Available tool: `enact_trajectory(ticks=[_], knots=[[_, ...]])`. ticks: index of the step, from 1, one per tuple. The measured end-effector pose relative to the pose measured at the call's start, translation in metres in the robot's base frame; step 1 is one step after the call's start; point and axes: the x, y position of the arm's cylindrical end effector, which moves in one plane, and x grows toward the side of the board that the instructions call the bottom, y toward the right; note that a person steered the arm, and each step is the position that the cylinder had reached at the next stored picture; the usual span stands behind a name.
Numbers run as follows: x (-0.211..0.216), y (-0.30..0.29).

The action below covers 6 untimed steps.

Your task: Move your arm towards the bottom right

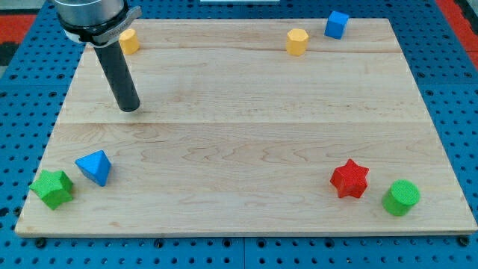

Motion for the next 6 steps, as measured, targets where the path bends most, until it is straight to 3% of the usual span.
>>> enact_trajectory(ticks=[6], knots=[[-0.016, 0.024]])
